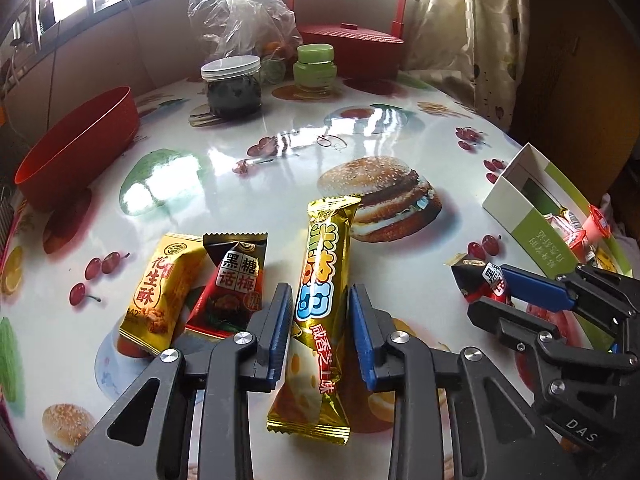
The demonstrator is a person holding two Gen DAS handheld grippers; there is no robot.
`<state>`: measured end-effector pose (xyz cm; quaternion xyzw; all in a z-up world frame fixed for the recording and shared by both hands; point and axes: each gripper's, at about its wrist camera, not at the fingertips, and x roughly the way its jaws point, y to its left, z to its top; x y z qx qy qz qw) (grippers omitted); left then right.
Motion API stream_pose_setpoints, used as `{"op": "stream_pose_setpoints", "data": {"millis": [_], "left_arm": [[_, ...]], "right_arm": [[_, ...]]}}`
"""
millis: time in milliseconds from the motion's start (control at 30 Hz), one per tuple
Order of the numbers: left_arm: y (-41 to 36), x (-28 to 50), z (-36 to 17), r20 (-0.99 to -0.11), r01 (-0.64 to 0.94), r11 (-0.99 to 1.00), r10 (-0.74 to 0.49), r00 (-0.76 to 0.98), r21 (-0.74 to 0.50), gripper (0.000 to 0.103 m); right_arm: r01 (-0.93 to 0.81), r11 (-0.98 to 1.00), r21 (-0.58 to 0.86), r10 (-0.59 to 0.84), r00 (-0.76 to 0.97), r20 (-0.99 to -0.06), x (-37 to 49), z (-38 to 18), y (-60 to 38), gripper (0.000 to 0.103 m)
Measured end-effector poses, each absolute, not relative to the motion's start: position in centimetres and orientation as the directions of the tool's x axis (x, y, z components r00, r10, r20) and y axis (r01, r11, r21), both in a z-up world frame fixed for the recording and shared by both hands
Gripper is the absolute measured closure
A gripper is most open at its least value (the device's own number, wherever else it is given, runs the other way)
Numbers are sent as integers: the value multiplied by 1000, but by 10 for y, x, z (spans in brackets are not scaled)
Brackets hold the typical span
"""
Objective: Organize snacks
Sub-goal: 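Grasp the yellow stick snack with the left tool while the right tool holds the packet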
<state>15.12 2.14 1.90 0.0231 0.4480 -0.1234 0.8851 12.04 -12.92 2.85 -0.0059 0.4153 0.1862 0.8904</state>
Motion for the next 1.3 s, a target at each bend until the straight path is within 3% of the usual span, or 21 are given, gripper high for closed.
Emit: {"op": "stream_pose_setpoints", "data": {"millis": [67,1300], "left_arm": [[21,151,19,-798,236,969,-198,569,-72,78],[27,125,45,-751,208,971,-222,622,-116,79]], "right_arm": [[-335,930,147,329,587,-740,120,29,-130,75],[-344,927,147,344,630,-696,104,45,-131,76]]}}
